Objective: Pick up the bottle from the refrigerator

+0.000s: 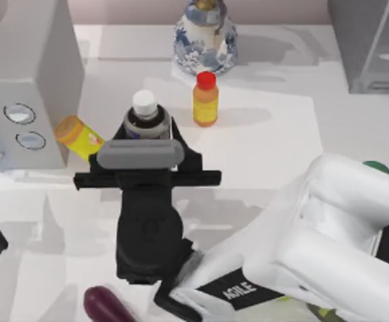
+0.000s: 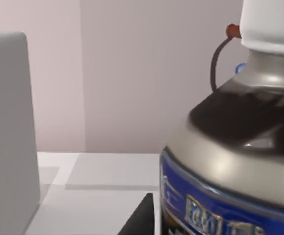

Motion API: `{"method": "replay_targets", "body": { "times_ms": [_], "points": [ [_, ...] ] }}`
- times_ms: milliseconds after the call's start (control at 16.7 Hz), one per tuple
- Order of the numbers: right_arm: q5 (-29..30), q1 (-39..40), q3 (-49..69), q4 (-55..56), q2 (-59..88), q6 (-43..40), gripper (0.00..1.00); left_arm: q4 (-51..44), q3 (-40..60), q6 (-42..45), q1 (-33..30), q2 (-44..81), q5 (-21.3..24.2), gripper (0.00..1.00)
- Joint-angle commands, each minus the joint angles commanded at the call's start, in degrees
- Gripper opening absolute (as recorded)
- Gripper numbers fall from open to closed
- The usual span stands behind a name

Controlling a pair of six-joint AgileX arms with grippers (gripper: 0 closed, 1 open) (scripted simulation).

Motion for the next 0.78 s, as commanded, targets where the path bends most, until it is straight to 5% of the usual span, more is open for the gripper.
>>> {"method": "replay_targets", "body": {
  "times_ms": [420, 780],
  "points": [
    [0.0, 0.0, 0.0, 0.0, 0.0, 0.0, 0.98, 0.0, 0.0, 0.0, 0.0, 0.0, 0.0, 1.00],
    [0.0, 0.0, 0.0, 0.0, 0.0, 0.0, 1.00, 0.0, 0.0, 0.0, 0.0, 0.0, 0.0, 1.00]
  ]
}}
